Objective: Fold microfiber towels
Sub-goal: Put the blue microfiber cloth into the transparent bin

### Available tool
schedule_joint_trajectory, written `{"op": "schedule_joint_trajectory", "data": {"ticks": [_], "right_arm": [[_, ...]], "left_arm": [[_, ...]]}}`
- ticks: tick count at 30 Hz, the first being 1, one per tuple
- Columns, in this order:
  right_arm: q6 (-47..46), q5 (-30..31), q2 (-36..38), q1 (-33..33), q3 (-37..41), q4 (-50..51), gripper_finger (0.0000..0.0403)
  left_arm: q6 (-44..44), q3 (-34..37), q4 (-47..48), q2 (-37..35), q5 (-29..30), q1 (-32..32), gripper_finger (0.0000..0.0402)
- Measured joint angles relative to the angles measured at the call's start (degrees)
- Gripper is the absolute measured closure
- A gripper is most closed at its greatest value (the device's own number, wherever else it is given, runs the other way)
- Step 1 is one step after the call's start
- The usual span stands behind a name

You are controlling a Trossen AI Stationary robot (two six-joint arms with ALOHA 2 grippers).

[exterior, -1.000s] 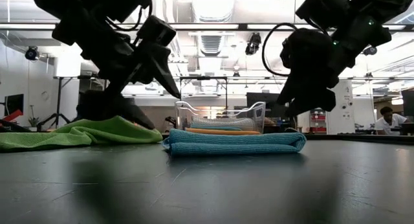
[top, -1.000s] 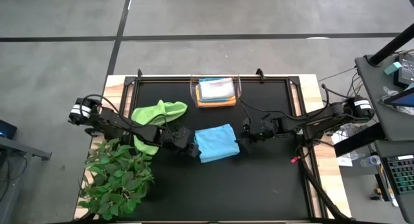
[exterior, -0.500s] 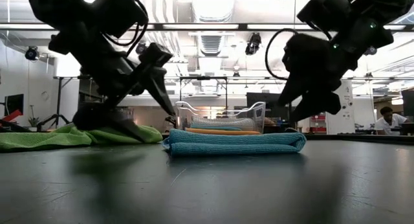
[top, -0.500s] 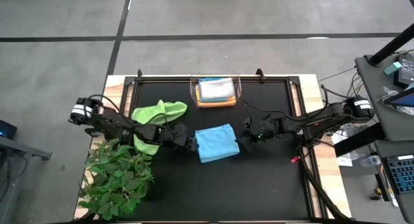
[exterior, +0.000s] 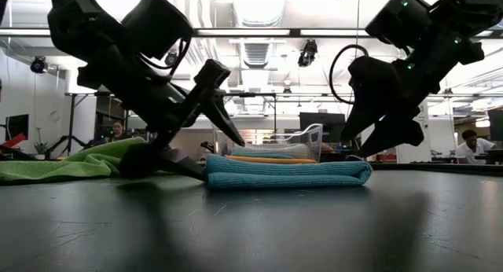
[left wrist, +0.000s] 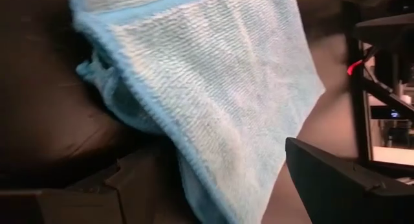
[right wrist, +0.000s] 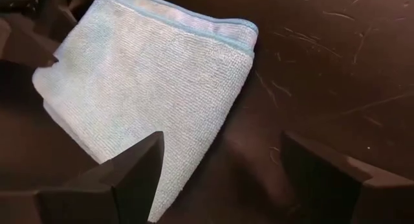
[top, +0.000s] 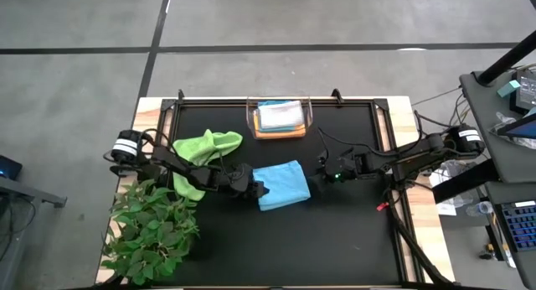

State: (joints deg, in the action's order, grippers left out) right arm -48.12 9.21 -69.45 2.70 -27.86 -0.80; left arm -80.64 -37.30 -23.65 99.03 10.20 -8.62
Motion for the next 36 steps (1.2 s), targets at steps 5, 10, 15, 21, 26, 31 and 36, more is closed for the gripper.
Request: {"op": "schedule_joint_trajectory", "data": {"ticks": [5,10,15,21,26,31,36], "right_arm": [[0.01,0.18,0.00,0.00,0.02,-0.41,0.0106],[0.20,2.54,0.00,0.00,0.11,-0.62,0.0106],[0.24,2.80,0.00,0.00,0.13,-1.23,0.0106],[0.24,2.84,-2.68,0.04,0.15,-3.33,0.0106],[1.23,1.61,-9.38,0.02,0.20,-12.68,0.0106],[1.21,-2.08,-15.38,-0.09,-0.81,-19.17,0.0106],[2.06,-2.48,-19.15,-0.12,-3.21,-20.02,0.0106]], "left_arm": [[0.04,-0.87,-0.77,1.19,-0.01,0.00,0.0110],[0.04,-0.80,-0.43,1.28,0.46,0.00,0.0110],[0.04,-0.76,-0.33,1.31,0.83,-0.07,0.0110],[0.04,-0.69,-0.10,1.35,0.85,-0.07,0.0110],[0.44,-0.58,-0.01,1.39,1.15,-0.04,0.0110],[0.48,-0.54,-0.06,1.44,1.52,-0.04,0.0110],[0.50,-0.89,0.11,3.72,2.13,-0.07,0.0125]]}}
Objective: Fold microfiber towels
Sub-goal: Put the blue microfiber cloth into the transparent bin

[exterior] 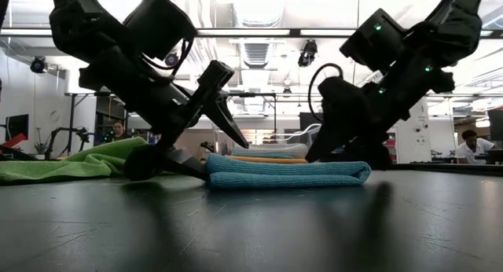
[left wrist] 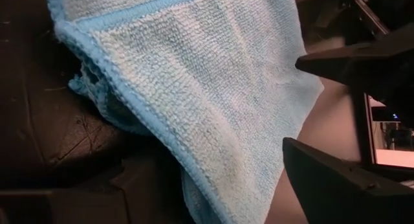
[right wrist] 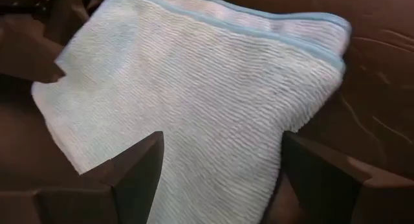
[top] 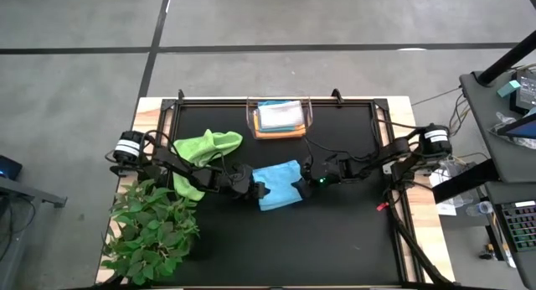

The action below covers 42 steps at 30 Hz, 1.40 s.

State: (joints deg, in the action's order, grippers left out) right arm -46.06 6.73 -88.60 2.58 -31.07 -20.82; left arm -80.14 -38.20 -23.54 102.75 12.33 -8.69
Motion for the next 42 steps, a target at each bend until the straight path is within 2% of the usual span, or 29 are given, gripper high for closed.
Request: {"op": "schedule_joint_trajectory", "data": {"ticks": [4,8,14,19,21,23,33,42], "right_arm": [[0.49,-1.83,-1.22,-0.21,-1.31,-0.20,0.0110],[0.67,-2.55,-0.89,-0.20,-1.47,0.34,0.0141],[1.04,-3.10,-0.15,-0.21,-1.40,-0.22,0.0232],[2.43,-2.73,-0.12,-0.23,-1.40,-0.99,0.0328],[3.22,-2.71,-0.09,-0.21,-1.40,-1.54,0.0367],[3.94,-2.72,0.32,-0.21,-1.38,-2.22,0.0385],[9.31,-2.24,9.92,-1.40,-1.38,-1.21,0.0389],[15.91,-2.23,18.42,-8.46,-2.99,3.11,0.0390]], "left_arm": [[0.01,-0.44,0.21,1.85,0.23,0.02,0.0160],[0.63,-0.45,0.23,2.22,0.36,0.07,0.0205],[3.42,-0.48,0.34,2.22,1.63,0.00,0.0293],[5.57,-0.45,0.04,1.95,1.84,-0.02,0.0374],[6.25,-0.45,0.00,1.42,1.93,-0.02,0.0393],[7.06,-0.45,0.01,0.41,2.16,-0.02,0.0393],[18.30,-0.14,0.59,-8.01,4.92,4.30,0.0399],[31.44,-0.28,0.47,-18.80,5.10,11.57,0.0400]]}}
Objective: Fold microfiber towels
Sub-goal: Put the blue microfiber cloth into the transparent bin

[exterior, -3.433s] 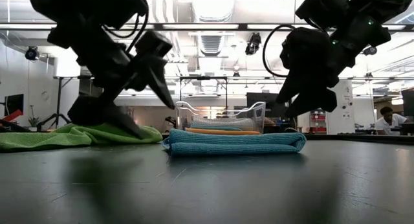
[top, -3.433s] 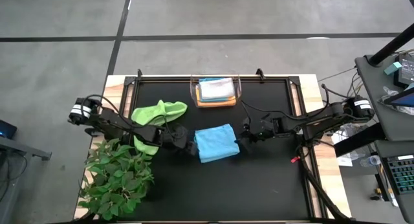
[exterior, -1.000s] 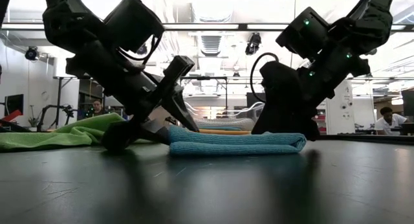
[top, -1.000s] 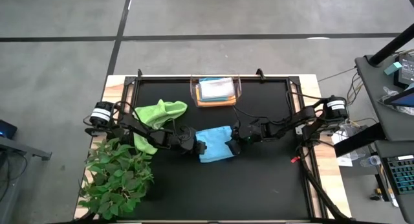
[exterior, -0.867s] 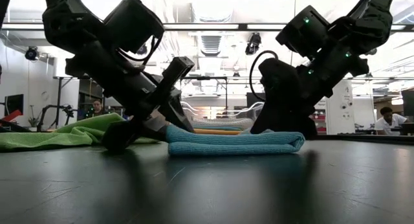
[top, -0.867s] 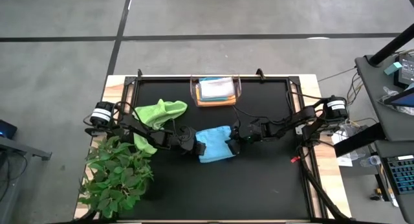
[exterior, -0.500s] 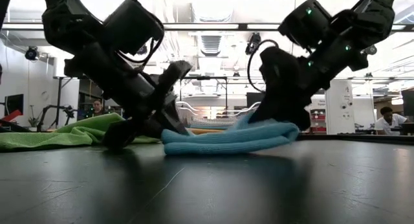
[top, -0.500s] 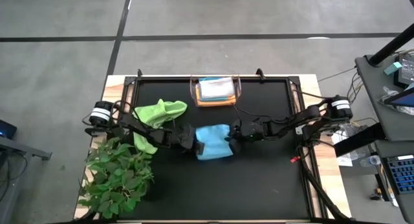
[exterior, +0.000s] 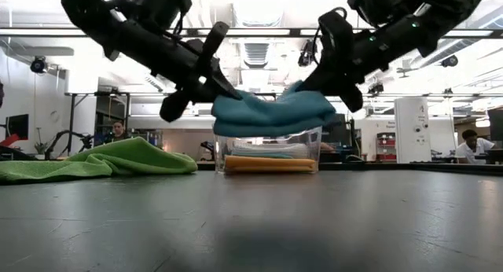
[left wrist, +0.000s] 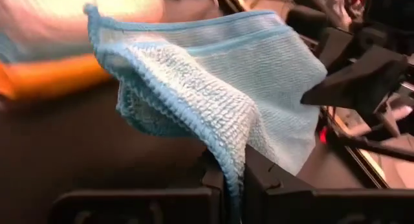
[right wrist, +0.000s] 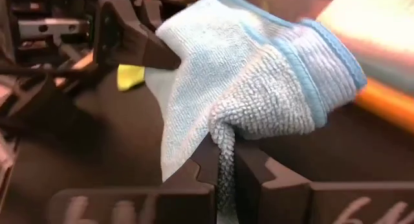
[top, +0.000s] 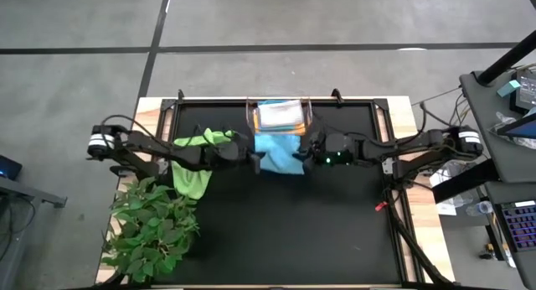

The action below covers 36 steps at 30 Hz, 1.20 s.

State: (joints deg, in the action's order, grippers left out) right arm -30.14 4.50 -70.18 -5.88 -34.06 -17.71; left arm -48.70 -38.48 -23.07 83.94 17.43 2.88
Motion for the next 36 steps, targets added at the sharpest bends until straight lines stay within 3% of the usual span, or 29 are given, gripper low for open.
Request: {"op": "schedule_joint_trajectory", "data": {"ticks": [13,25,36], "right_arm": [[13.65,-0.03,-2.33,-11.22,-11.01,8.72,0.0390],[22.76,-0.35,-7.89,-20.39,-21.00,14.86,0.0390],[25.73,-0.45,-14.79,-25.29,-30.03,27.27,0.0390]], "left_arm": [[7.84,-0.25,-4.07,-1.47,-0.67,10.52,0.0400],[18.39,-8.83,-3.00,1.64,-5.42,19.26,0.0401],[19.41,-18.26,15.11,8.16,-6.31,23.15,0.0401]]}}
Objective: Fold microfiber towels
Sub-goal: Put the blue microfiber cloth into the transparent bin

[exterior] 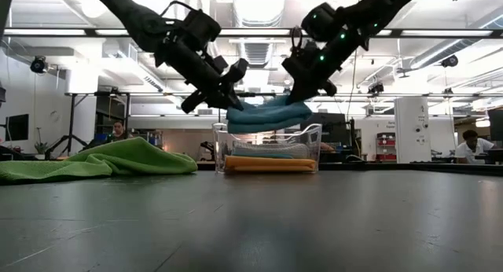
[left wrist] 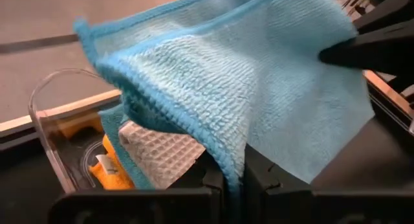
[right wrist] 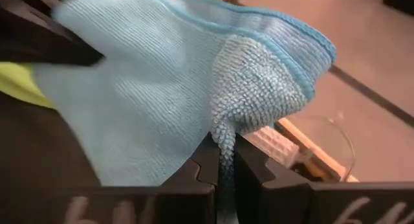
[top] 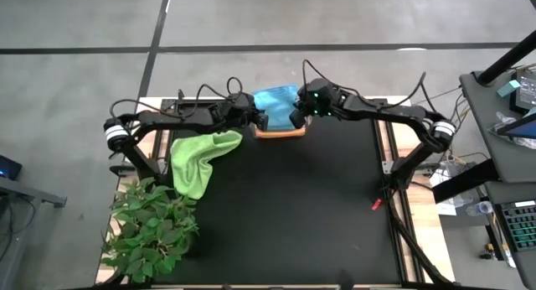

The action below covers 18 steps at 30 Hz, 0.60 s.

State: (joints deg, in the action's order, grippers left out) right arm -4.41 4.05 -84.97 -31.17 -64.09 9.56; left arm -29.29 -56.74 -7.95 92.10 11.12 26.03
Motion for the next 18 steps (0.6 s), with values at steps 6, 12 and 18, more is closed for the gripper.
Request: {"op": "schedule_joint_trajectory", "data": {"ticks": [6,12,18], "right_arm": [[0.32,-0.04,-4.53,-0.58,-1.63,1.07,0.0390],[0.53,0.33,-6.76,-0.55,-2.35,1.07,0.0390],[-0.07,0.57,-6.49,-0.76,-2.35,2.28,0.0390]], "left_arm": [[-0.17,0.23,-0.10,0.15,0.06,0.63,0.0401],[-0.52,0.16,-1.00,2.78,1.30,0.61,0.0401],[-1.82,-0.81,-0.49,5.82,1.32,1.00,0.0398]]}}
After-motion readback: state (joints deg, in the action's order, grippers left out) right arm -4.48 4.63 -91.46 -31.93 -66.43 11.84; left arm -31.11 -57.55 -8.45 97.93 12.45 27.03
